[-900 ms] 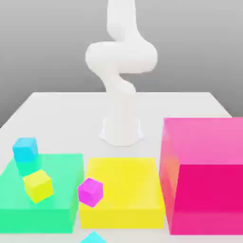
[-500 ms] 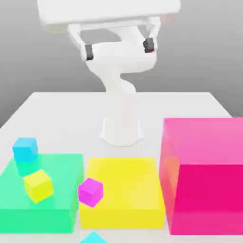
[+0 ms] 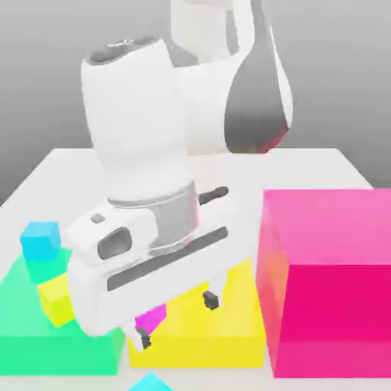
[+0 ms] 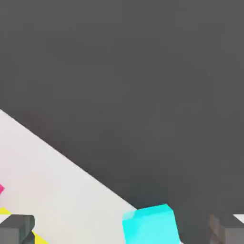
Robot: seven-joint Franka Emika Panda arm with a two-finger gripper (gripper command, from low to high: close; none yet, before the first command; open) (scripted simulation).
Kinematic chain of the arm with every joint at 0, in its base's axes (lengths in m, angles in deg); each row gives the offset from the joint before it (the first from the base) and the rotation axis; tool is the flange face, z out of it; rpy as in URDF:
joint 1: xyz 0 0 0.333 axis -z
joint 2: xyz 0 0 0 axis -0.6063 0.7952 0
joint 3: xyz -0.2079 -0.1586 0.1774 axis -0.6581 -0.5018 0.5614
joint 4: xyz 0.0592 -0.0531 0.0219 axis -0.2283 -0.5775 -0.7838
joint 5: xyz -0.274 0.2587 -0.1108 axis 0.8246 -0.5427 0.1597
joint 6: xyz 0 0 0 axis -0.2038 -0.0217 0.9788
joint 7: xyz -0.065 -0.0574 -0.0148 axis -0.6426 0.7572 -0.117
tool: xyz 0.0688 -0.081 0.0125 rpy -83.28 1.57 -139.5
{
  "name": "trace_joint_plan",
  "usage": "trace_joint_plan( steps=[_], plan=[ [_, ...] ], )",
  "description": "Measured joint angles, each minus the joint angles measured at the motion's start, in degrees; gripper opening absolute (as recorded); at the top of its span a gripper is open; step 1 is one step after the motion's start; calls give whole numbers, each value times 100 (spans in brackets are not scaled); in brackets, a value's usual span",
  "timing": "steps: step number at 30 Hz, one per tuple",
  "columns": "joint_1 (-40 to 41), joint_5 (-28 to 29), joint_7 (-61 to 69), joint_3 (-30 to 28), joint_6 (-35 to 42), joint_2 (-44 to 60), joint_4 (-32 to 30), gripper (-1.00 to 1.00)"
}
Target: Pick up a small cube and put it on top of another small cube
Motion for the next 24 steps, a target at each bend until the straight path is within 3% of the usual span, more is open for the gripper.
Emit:
trace_joint_plan(
  steps=[5,9,10,17,24],
  plan=[
    [31,470,428,-99,-385,747,3,0],
    [268,223,742,187,-989,1567,161,0],
    [320,163,790,251,-1090,1701,189,-100],
    [311,171,787,240,-1069,1687,187,-100],
    [52,731,575,-178,-202,440,-245,-100]
  ],
)
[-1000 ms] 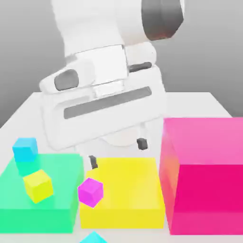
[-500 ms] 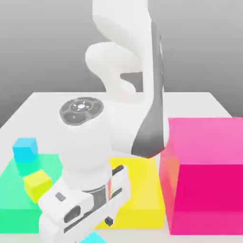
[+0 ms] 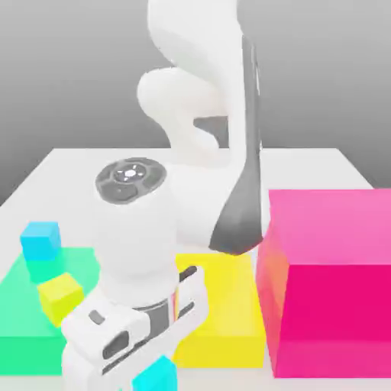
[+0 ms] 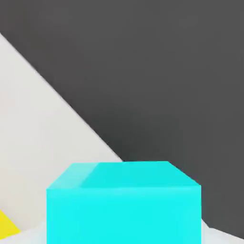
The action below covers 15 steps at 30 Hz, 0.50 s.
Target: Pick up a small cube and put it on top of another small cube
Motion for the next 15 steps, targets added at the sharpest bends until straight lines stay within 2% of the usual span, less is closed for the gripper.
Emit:
trace_joint_plan(
  steps=[7,15],
  plan=[
    [-9,534,143,-189,508,-1150,-674,-100],
    [162,1449,143,-227,841,-2542,-1526,-100]
  ],
)
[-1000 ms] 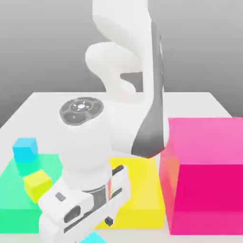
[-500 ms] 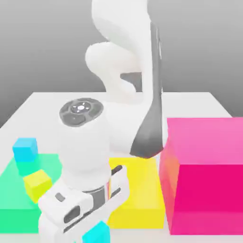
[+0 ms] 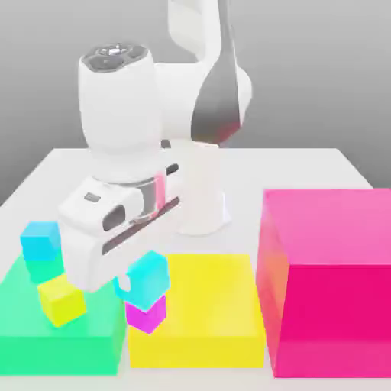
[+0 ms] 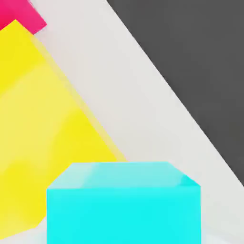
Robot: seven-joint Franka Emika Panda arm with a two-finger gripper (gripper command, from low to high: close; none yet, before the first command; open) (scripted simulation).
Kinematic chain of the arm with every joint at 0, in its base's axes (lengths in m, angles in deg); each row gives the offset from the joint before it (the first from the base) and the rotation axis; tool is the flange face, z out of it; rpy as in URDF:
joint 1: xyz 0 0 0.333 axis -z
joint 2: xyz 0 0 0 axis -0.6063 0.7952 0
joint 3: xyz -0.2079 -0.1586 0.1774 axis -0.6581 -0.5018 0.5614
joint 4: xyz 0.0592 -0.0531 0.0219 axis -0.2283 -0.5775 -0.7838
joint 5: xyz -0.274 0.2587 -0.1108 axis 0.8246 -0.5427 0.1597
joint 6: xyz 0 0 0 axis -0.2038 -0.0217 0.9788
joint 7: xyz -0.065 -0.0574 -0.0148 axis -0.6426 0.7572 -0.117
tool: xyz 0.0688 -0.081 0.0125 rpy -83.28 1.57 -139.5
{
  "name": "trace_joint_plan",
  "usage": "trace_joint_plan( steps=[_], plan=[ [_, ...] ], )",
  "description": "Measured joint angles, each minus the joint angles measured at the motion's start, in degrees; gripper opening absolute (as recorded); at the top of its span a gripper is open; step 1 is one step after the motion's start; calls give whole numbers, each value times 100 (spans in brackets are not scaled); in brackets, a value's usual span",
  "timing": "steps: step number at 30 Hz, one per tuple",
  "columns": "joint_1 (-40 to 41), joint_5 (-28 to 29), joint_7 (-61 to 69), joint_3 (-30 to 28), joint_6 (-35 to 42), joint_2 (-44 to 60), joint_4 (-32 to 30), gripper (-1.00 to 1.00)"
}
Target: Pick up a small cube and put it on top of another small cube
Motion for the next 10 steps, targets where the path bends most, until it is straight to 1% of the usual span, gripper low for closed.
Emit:
trace_joint_plan(
  steps=[2,7,8,10],
  plan=[
    [47,173,11,18,-35,-225,-195,-100],
    [-8,-132,290,-21,-931,442,-434,-100],
    [-11,-174,323,-26,-1051,541,-458,100],
    [-10,-174,323,-26,-1051,541,-458,100]
  ],
)
